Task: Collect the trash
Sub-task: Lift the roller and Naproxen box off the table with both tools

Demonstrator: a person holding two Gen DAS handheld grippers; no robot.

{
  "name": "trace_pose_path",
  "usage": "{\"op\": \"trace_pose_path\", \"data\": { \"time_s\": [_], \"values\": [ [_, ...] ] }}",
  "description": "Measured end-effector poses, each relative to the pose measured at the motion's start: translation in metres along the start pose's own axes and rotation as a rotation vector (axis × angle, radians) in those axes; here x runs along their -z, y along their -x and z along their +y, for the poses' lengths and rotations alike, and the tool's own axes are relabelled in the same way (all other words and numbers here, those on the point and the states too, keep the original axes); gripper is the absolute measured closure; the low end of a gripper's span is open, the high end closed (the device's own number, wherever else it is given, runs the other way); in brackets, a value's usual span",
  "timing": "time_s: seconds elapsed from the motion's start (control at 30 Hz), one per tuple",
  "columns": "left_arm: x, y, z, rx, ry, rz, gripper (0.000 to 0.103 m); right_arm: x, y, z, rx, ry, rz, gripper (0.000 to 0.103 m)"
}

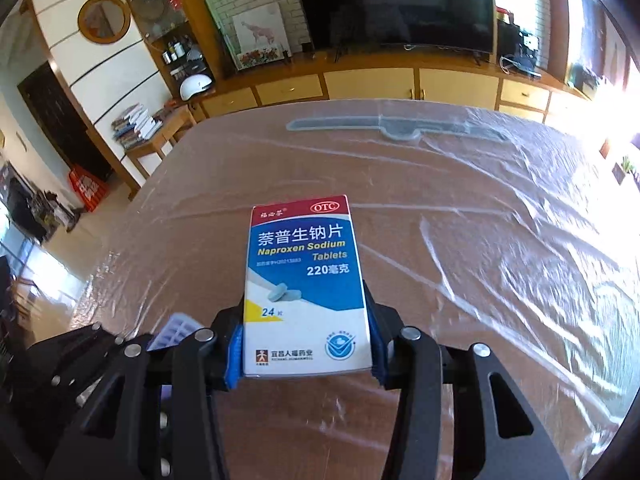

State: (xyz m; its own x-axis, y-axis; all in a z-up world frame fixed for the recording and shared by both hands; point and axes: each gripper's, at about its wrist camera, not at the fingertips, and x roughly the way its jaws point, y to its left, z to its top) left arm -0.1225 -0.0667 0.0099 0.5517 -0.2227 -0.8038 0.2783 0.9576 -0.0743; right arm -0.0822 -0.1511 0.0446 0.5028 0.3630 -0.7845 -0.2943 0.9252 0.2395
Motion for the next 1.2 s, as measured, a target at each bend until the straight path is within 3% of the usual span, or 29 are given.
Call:
{"op": "trace_pose_path", "data": {
  "time_s": [0.57, 1.2],
  "values": [
    [0.004, 0.013, -0.007, 0.007, 0.043, -0.025, 0.059, 0.056, 0.045, -0.045, 0.022, -0.152, -0.002, 0.057],
    [0.045, 0.063, -0.058, -0.074, 0.118, -0.061, 0.059, 0.116, 0.115, -0.056, -0.098, -0.065, -0.027, 0.057]
  ]
}}
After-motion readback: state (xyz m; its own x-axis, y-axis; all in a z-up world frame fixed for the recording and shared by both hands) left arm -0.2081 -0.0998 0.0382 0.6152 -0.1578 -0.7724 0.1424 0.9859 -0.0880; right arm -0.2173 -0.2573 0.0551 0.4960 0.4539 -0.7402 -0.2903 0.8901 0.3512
